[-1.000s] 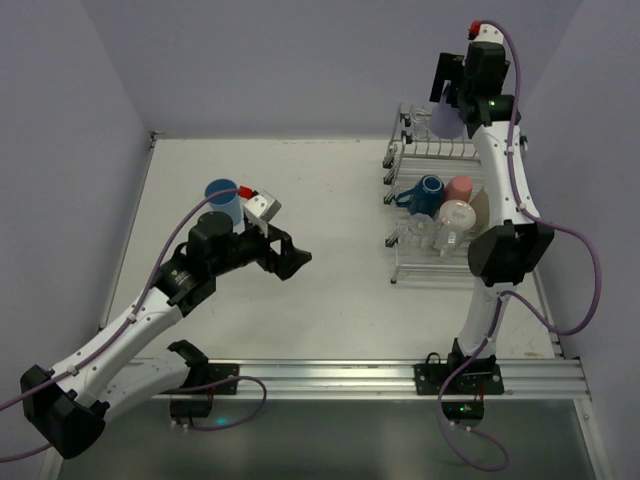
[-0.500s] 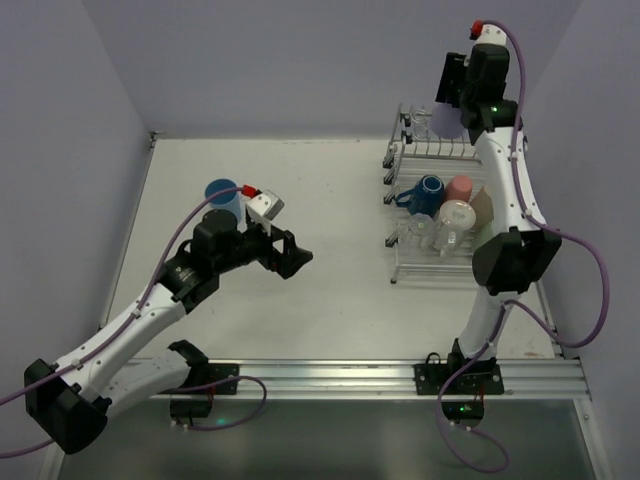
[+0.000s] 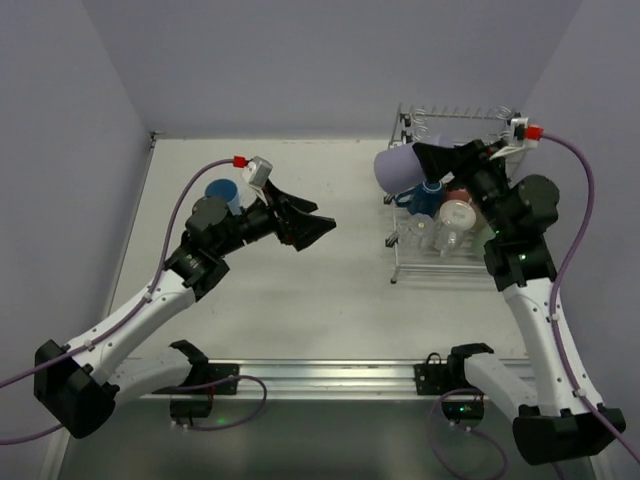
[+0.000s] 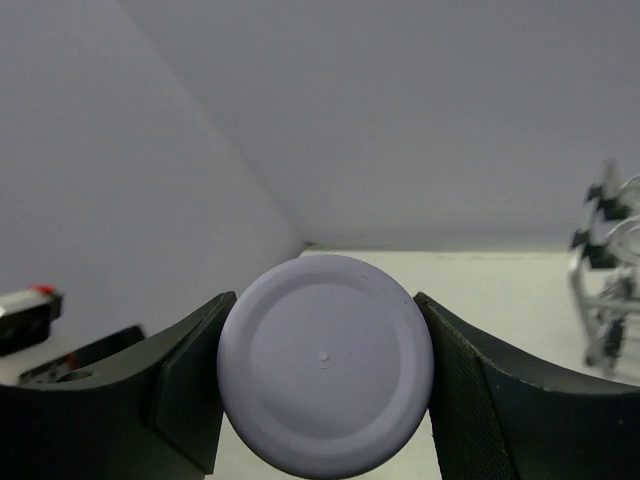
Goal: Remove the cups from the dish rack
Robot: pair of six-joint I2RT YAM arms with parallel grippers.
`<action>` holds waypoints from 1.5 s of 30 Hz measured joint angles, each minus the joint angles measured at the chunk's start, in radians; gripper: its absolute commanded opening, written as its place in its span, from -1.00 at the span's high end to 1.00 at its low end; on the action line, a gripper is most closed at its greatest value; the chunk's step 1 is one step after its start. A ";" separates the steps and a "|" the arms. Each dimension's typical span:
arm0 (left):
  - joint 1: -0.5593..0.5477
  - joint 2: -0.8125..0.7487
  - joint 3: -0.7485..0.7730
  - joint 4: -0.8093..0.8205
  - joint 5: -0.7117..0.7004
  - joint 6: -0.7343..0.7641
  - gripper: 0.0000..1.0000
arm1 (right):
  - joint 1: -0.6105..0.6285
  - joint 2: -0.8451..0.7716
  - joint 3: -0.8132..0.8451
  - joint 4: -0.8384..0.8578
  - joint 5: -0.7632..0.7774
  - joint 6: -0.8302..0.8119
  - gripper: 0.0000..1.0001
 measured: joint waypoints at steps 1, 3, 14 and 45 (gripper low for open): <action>0.000 0.020 0.000 0.039 0.011 -0.037 -1.00 | 0.013 -0.033 -0.073 0.058 -0.040 0.055 0.32; 0.000 0.059 0.000 0.113 0.030 -0.105 -0.99 | 0.046 -0.068 -0.209 0.167 -0.094 0.158 0.32; -0.031 0.141 -0.027 0.341 0.076 -0.302 -0.79 | 0.190 -0.071 -0.442 0.378 -0.180 0.384 0.32; -0.063 0.078 -0.042 0.224 0.018 -0.351 -0.51 | 0.258 -0.030 -0.464 0.498 -0.113 0.463 0.33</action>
